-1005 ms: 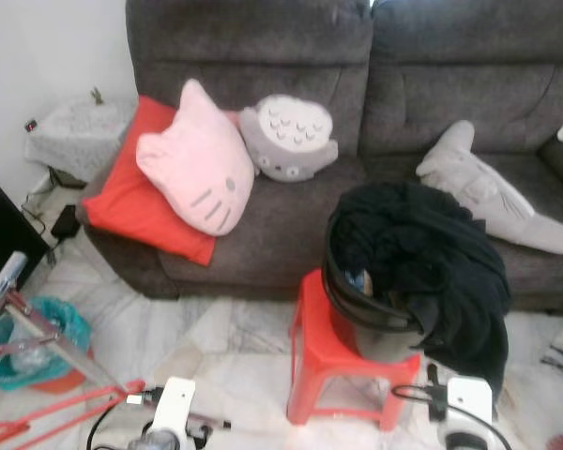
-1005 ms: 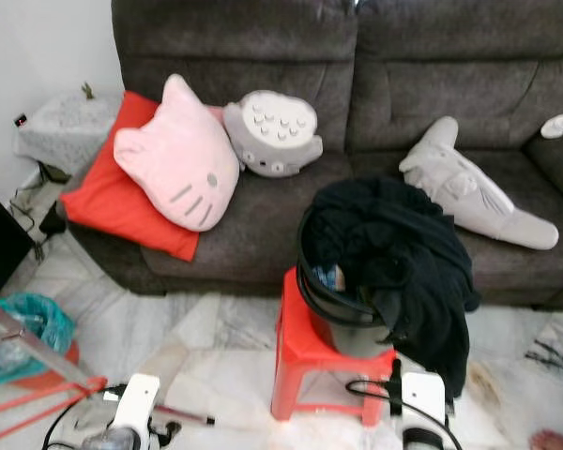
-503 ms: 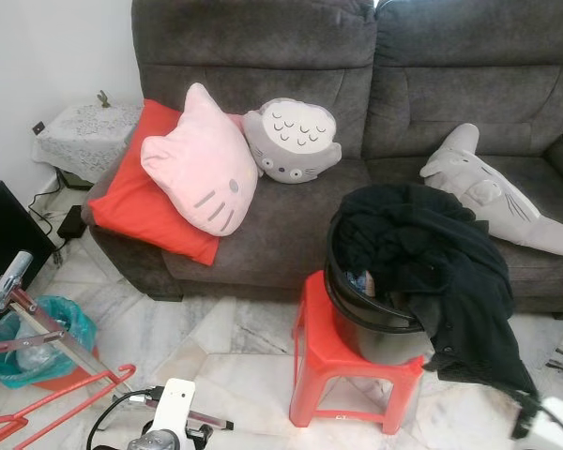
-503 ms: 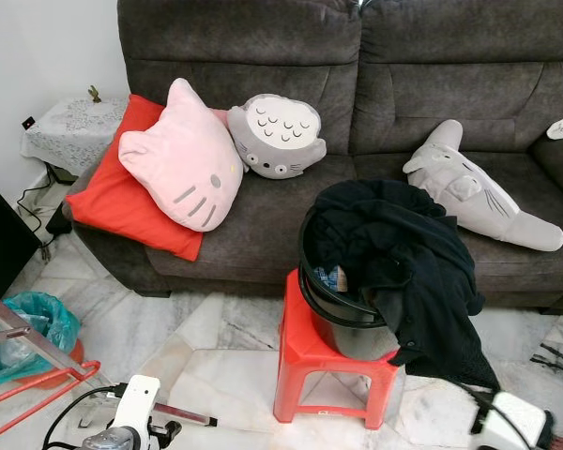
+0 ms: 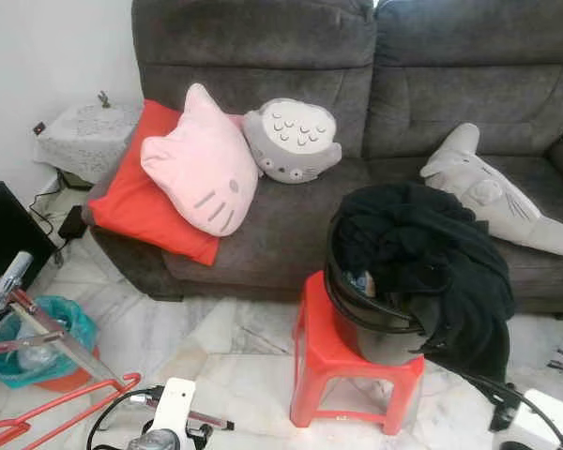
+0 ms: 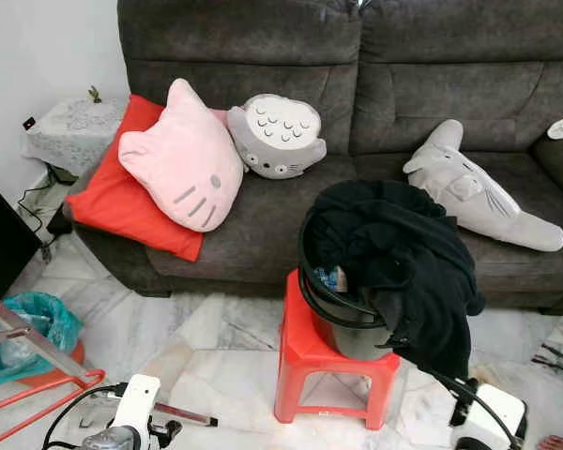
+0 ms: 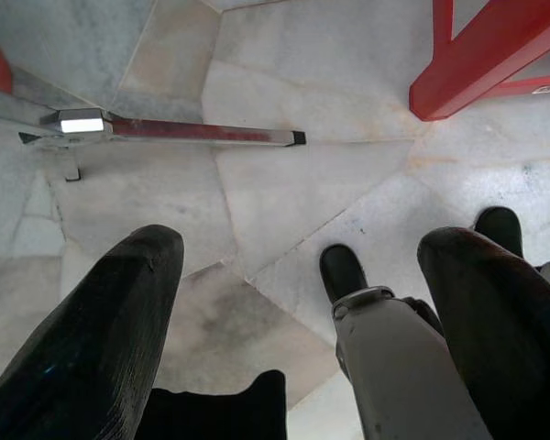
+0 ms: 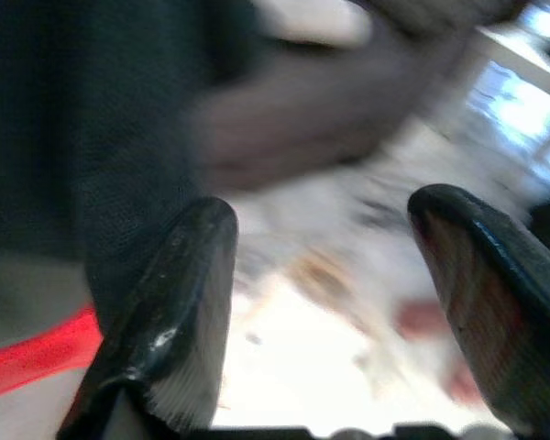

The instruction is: Hang hanger

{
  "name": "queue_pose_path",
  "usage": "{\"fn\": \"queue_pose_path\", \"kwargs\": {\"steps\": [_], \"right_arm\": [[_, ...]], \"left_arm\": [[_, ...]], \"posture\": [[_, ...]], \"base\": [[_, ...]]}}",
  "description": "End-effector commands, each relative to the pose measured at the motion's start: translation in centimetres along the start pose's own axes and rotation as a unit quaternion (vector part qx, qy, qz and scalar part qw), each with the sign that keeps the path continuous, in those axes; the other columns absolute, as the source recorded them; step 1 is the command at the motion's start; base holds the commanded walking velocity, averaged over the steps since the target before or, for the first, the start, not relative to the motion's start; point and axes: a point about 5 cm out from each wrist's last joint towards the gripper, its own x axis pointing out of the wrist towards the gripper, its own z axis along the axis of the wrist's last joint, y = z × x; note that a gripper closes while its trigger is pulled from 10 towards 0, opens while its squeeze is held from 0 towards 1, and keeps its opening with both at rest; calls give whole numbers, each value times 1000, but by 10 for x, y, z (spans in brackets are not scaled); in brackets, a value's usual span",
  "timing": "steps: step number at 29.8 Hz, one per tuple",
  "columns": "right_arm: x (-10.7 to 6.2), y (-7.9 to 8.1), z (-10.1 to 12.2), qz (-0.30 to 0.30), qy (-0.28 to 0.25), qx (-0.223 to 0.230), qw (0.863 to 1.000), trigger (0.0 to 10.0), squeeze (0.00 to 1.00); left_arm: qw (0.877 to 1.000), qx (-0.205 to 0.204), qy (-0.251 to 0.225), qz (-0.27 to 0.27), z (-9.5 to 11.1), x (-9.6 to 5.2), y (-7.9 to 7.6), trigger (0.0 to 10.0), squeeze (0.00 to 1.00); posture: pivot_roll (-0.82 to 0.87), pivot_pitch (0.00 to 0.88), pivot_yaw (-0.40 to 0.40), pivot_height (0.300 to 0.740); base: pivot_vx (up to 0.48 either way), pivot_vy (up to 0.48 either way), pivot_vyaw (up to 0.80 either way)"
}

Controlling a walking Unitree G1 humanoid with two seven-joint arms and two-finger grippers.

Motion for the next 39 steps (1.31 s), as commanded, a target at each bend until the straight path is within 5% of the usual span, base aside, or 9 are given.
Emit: {"fn": "queue_pose_path", "kwargs": {"steps": [1,11,37,38,39], "right_arm": [[-3,10,2,35,-12,-5,999,10000,0],[-18,30,-15,113,22,-13,993,10000,0],[-11,25,-15,109,30,-25,993,10000,0],[-11,24,-14,107,28,-25,994,8510,0],[-10,24,-14,105,26,-25,994,8510,0]], "left_arm": [[1000,4,11,4,-5,-1,3,10000,0],[1000,2,10,4,-5,-1,2,10000,0],[1000,2,11,4,-6,-1,2,10000,0],[1000,2,11,4,-6,-1,2,10000,0],[1000,1,11,4,-6,-1,2,10000,0]], "posture": [[-37,0,45,740],[-36,0,43,740],[-33,0,40,740],[-33,0,40,740],[-33,0,40,740]], "base": [[0,0,0],[0,0,0],[0,0,0],[0,0,0],[0,0,0]]}}
